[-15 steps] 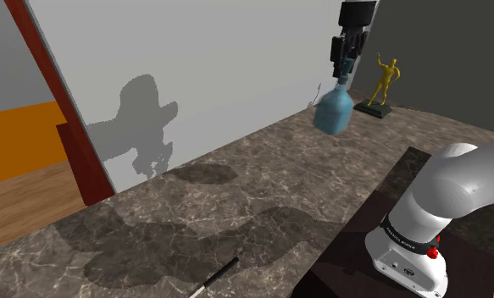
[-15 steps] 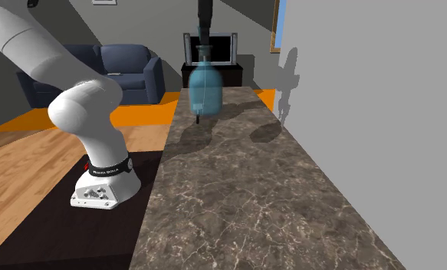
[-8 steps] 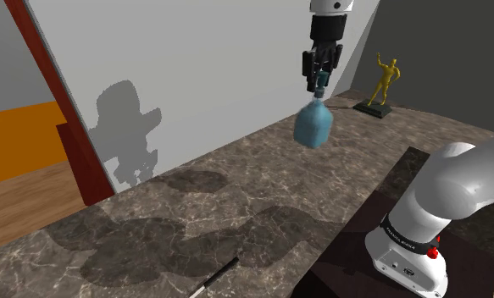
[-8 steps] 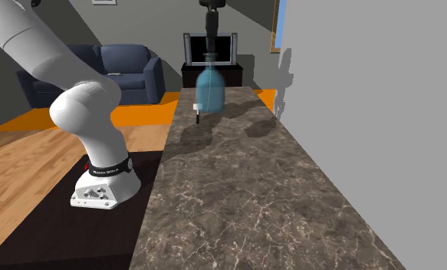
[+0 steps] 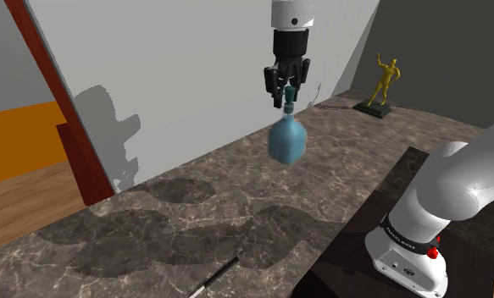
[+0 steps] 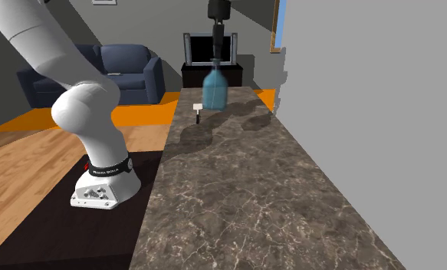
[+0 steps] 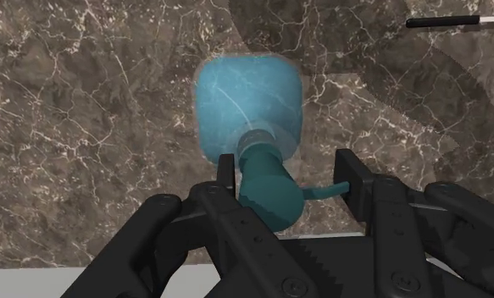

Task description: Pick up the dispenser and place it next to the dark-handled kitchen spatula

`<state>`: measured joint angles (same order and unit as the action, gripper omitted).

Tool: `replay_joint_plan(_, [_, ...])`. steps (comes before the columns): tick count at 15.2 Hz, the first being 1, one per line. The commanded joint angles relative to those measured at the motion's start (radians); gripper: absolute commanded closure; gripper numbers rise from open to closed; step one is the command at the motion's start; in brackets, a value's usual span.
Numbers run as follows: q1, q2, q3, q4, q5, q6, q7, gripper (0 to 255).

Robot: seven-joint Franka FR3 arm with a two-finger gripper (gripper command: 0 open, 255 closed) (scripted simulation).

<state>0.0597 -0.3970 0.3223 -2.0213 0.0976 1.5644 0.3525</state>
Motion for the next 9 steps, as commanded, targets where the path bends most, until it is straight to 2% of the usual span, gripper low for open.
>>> replay_joint_plan(1, [0.008, 0.042, 0.034, 0.02, 0.003, 0.024, 0.044, 255])
replay_joint_plan(9, [0.051, 0.271, 0.176, 0.168, -0.042, 0.097, 0.247, 255])
